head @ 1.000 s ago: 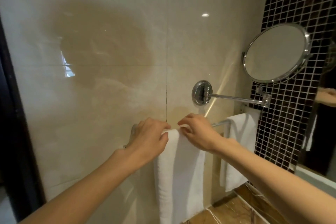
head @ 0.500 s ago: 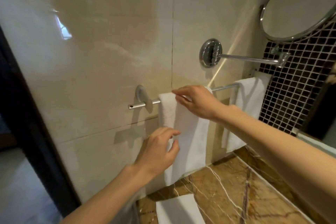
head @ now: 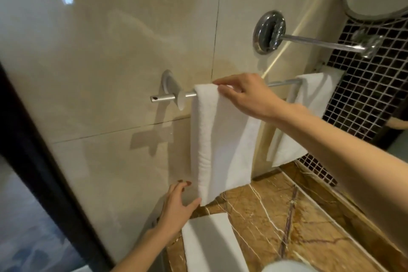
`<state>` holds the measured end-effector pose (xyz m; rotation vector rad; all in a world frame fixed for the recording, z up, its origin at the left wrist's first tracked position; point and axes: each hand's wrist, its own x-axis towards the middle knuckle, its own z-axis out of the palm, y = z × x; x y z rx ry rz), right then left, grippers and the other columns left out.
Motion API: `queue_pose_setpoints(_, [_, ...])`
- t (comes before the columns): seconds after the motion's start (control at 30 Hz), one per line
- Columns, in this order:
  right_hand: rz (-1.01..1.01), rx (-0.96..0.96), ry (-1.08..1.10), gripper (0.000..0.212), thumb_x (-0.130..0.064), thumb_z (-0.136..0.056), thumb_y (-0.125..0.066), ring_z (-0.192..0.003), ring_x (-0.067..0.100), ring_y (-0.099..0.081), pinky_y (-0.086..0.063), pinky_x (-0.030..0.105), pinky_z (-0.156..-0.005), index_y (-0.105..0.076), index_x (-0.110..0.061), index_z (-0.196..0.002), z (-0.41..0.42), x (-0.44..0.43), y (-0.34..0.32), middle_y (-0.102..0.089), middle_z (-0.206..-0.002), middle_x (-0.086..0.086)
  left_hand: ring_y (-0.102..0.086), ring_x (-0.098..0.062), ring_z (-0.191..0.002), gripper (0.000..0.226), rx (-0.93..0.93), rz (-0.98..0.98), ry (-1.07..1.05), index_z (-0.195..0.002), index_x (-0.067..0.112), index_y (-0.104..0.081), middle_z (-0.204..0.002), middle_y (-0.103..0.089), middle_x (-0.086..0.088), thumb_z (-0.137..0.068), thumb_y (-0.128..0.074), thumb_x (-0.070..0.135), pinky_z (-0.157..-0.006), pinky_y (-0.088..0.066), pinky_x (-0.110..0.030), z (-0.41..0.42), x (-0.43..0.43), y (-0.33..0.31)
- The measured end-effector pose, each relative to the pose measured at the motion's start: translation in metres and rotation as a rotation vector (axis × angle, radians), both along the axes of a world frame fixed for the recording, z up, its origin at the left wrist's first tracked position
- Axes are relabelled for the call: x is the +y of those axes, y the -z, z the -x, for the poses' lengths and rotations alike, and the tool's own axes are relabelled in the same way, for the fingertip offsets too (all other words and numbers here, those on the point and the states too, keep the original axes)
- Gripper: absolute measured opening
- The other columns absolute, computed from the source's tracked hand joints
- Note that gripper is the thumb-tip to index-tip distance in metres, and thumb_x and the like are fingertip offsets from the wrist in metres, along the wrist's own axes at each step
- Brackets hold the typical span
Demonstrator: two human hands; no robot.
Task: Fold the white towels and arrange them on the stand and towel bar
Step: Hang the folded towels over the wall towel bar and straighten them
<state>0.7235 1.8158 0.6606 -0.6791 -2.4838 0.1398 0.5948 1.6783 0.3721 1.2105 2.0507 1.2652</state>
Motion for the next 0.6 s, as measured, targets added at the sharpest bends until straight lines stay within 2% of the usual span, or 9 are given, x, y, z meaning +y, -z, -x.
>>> queue_pose_setpoints(0.13, [0.011,-0.008,-0.001,0.030,-0.026,-0.097,-0.049,-0.112,0.026,-0.060,-0.046,0.042,-0.094,-0.068,-0.022,-0.120,0.003,0.002,-0.001,-0.069,-0.120,0.004,-0.034,-0.013,-0.135,0.043,0.026,0.044,0.032,-0.122,0.026,-0.058,-0.146,-0.034,0.006,-0.083,-0.070,0.037,-0.097,-0.027,-0.013,-0.003,0.004,0.007])
queue_pose_setpoints(0.23, [-0.001,-0.003,-0.008,0.029,-0.026,-0.096,-0.049,-0.105,0.030,-0.062,-0.047,0.040,-0.091,-0.070,-0.023,-0.116,0.003,0.005,0.001,-0.072,-0.111,0.008,-0.034,-0.002,-0.125,0.039,-0.020,0.013,0.053,-0.115,0.026,-0.062,-0.144,-0.034,0.010,-0.079,-0.074,0.038,-0.085,-0.020,0.006,-0.010,0.004,0.020])
queue_pose_setpoints(0.3, [0.000,-0.009,-0.007,0.028,-0.027,-0.096,-0.049,-0.104,0.030,-0.062,-0.046,0.043,-0.091,-0.070,-0.024,-0.115,0.004,0.007,0.001,-0.072,-0.109,0.009,-0.034,0.000,-0.123,0.040,-0.032,-0.025,0.060,-0.110,0.026,-0.065,-0.140,-0.035,0.012,-0.074,-0.078,0.039,-0.079,-0.018,0.013,-0.015,0.004,0.028])
queue_pose_setpoints(0.43, [0.011,0.000,-0.015,0.029,-0.027,-0.097,-0.048,-0.105,0.025,-0.062,-0.046,0.044,-0.092,-0.070,-0.024,-0.115,0.005,0.007,0.002,-0.071,-0.112,0.005,-0.044,0.000,-0.118,0.036,-0.070,-0.100,0.043,-0.102,0.025,-0.071,-0.126,-0.043,0.020,-0.070,-0.081,0.035,-0.084,-0.023,0.009,-0.018,0.016,0.037])
queue_pose_setpoints(0.53, [-0.010,0.017,-0.033,0.029,-0.024,-0.098,-0.049,-0.101,0.023,-0.062,-0.044,0.036,-0.089,-0.069,-0.020,-0.119,0.004,0.005,0.005,-0.070,-0.112,0.006,-0.046,0.000,-0.115,0.031,-0.115,-0.100,-0.013,-0.102,0.019,-0.073,-0.123,-0.045,0.013,-0.074,-0.079,0.029,-0.082,-0.022,0.009,-0.016,0.032,0.038])
queue_pose_setpoints(0.6, [-0.008,0.038,-0.047,0.029,-0.021,-0.098,-0.051,-0.096,0.024,-0.062,-0.045,0.037,-0.088,-0.068,-0.016,-0.121,0.002,0.003,0.007,-0.069,-0.109,0.008,-0.046,-0.002,-0.114,0.026,-0.112,-0.101,-0.019,-0.099,0.015,-0.075,-0.122,-0.044,0.012,-0.077,-0.077,0.027,-0.082,-0.022,0.008,-0.014,0.040,0.042])
